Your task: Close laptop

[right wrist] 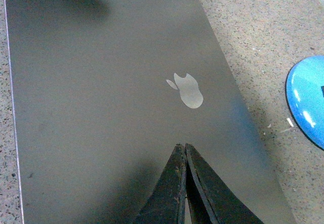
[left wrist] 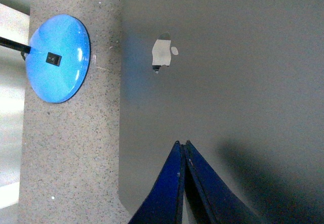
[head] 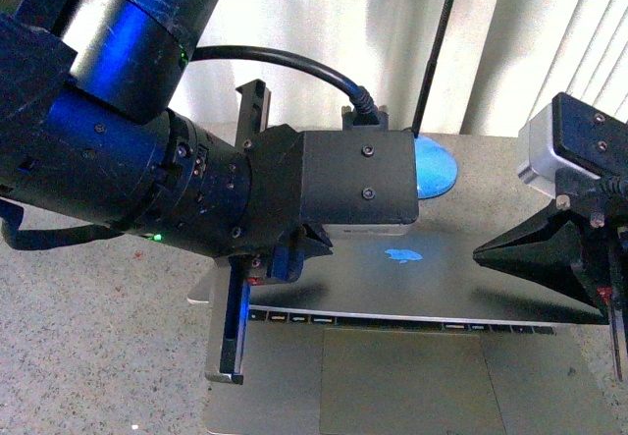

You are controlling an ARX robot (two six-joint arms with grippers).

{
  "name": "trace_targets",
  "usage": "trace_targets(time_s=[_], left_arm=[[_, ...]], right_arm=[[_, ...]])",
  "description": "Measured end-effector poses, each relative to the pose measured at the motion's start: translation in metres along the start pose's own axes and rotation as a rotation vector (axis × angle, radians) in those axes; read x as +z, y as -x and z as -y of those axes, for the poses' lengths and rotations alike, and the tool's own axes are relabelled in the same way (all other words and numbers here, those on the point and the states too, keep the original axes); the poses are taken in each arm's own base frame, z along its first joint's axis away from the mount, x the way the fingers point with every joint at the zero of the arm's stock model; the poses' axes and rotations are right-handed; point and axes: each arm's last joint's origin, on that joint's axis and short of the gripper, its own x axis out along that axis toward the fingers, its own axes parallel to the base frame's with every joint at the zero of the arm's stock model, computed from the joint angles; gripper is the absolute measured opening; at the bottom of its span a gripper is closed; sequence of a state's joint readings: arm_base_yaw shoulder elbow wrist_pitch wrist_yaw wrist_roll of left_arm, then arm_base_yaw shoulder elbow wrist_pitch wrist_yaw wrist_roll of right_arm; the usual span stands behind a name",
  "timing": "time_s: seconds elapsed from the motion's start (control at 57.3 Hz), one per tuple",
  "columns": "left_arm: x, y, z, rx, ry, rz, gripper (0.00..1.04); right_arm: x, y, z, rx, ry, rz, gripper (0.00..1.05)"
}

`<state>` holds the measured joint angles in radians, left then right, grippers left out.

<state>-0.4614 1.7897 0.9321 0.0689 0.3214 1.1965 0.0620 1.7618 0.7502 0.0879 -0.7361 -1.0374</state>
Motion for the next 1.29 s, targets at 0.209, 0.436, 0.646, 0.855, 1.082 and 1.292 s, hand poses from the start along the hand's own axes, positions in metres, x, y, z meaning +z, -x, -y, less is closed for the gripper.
trace_targets(time_s=[0.209,0.436,0.646,0.855,1.082,1.292], left_arm=[[-0.003,-0.005,0.009,-0.022,0.004,-0.003,0.04],[-0.007,-0.013,0.021,-0.038,0.012,-0.002,0.04],[-0.009,-0.023,0.035,-0.06,0.027,0.004,0.04],[-0.01,-0.035,0.054,-0.094,0.042,0.019,0.04],[-0.011,-0.045,0.07,-0.122,0.06,0.022,0.04],[-0.011,-0.048,0.075,-0.133,0.066,0.023,0.04]], right_arm=[[-0.006,-0.006,-0.006,0.01,-0.021,0.0,0.03],[-0.016,-0.011,-0.014,0.016,-0.047,0.001,0.03],[-0.027,-0.018,-0.023,0.024,-0.079,0.001,0.03],[-0.038,-0.023,-0.033,0.035,-0.112,0.004,0.03],[-0.049,-0.028,-0.042,0.048,-0.145,-0.006,0.03],[-0.058,-0.032,-0.052,0.068,-0.172,-0.022,0.03]])
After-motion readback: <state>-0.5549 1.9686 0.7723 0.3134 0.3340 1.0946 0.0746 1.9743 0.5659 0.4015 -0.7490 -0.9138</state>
